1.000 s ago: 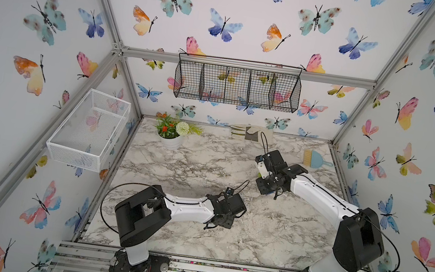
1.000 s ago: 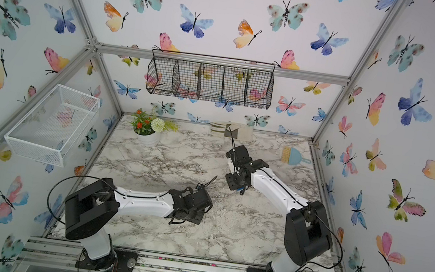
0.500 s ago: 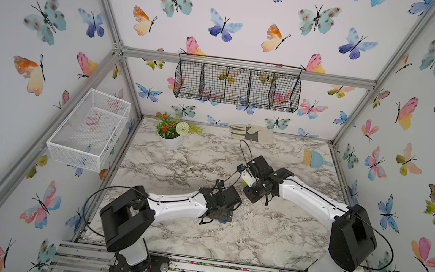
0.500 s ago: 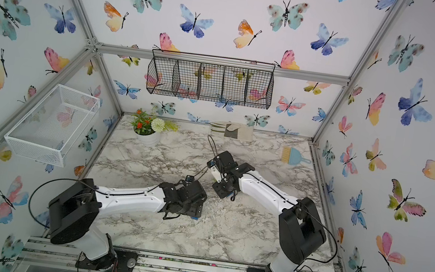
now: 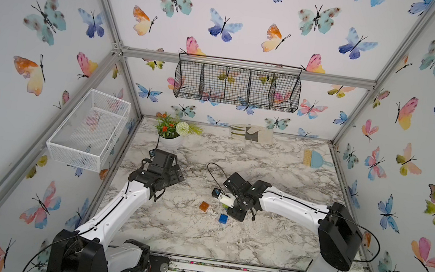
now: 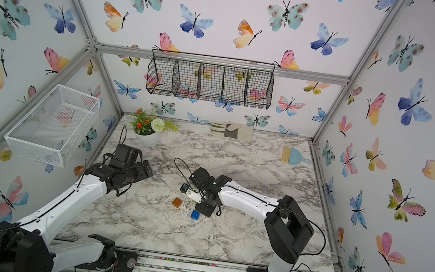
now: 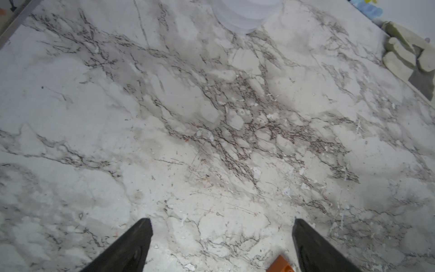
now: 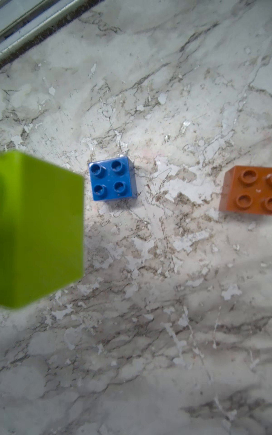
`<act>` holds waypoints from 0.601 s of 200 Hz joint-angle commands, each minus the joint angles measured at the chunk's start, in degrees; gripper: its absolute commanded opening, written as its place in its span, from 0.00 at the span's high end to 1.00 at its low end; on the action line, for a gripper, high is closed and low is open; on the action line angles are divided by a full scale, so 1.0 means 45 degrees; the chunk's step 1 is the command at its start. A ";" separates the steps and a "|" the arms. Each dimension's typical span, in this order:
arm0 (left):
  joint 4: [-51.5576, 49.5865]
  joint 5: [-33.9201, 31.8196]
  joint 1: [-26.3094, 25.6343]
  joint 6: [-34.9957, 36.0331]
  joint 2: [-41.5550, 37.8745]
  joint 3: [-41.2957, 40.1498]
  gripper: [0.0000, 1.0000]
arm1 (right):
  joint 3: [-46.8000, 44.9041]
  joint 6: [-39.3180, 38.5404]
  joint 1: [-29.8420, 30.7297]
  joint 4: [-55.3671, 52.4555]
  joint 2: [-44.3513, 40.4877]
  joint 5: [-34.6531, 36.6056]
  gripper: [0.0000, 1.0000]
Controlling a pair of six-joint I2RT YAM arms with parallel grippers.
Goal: Assemble the letter y with lego
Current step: Assemble the lego brick with the lego brick.
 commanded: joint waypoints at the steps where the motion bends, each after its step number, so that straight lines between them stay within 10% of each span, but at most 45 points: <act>1: -0.0054 0.1242 0.0671 0.1191 0.0535 -0.0050 0.06 | 0.0461 -0.0559 0.0320 -0.0630 0.0448 0.0144 0.83; 120: 0.0175 0.2341 0.2074 0.1962 0.1271 -0.0058 0.07 | 0.0981 -0.0645 0.0704 -0.1152 0.1303 -0.0365 0.85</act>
